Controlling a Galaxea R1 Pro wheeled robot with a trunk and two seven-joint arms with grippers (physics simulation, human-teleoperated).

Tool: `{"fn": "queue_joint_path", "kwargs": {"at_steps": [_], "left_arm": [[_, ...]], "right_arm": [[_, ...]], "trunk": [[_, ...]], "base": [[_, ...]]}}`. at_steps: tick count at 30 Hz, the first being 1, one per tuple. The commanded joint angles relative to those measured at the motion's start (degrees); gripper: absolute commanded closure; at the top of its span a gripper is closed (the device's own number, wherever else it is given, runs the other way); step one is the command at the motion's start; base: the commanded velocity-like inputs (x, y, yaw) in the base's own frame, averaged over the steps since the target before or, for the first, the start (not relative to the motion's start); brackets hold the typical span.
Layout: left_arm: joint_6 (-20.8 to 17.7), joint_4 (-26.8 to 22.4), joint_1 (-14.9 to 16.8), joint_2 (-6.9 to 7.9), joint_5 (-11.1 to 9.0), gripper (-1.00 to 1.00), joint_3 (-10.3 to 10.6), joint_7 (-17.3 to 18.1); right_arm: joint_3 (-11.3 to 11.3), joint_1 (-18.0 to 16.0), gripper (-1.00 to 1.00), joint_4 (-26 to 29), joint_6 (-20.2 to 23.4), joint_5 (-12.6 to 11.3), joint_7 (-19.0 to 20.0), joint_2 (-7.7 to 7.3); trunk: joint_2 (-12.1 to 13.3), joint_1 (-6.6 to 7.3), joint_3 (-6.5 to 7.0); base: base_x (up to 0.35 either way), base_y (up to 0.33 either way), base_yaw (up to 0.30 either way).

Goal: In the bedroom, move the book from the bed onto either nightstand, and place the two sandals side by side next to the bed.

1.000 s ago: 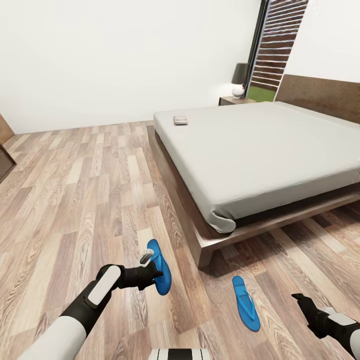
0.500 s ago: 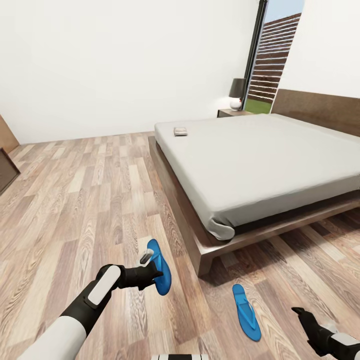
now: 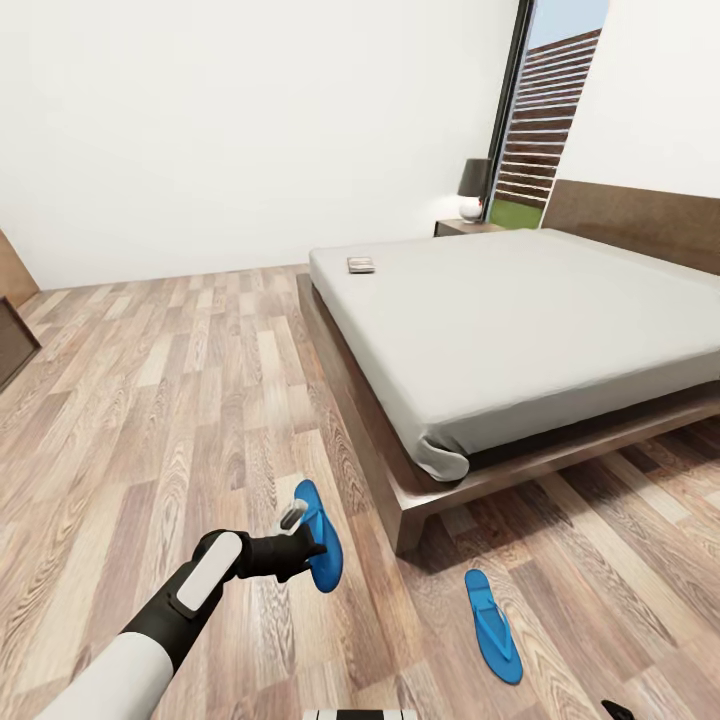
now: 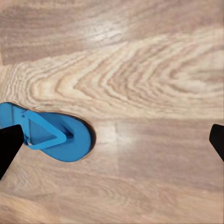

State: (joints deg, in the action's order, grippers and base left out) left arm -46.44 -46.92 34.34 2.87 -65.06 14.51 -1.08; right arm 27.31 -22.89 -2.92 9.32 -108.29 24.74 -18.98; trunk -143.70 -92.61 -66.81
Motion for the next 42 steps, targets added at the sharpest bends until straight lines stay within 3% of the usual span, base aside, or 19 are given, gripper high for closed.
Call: {"fn": "queue_joint_path", "kwargs": {"at_steps": [1, 4, 31, 42], "left_arm": [[-0.06, -0.04, 0.03, 0.05, -0.17, 1.0, 0.17, -0.24], [-0.06, -0.02, 0.04, 0.04, -0.16, 1.0, 0.17, -0.24], [-0.06, -0.01, 0.03, 0.03, -0.16, 1.0, 0.17, -0.24], [0.07, 1.38, 0.04, 0.04, -0.14, 1.0, 0.11, -0.17]], "right_arm": [[0.43, 0.0, -1.0, -0.26, 0.29, -0.86, 0.61, 0.07], [0.45, 0.24, -1.0, -0.27, 0.01, -1.37, 1.06, 0.23], [0.47, 0.82, -1.0, -0.24, -0.36, -1.61, 1.45, 0.35], [0.5, 0.83, -1.0, -0.24, -0.41, -1.44, 1.41, 0.35]], "trunk": [[-0.02, 0.01, -0.04], [-0.02, 0.01, -0.04], [0.34, 0.71, 5.94], [0.34, 0.71, 5.94]], "base": [[0.0, 0.0, 0.0], [0.0, 0.0, 0.0], [0.0, 0.0, 0.0], [0.0, 0.0, 0.0]]}}
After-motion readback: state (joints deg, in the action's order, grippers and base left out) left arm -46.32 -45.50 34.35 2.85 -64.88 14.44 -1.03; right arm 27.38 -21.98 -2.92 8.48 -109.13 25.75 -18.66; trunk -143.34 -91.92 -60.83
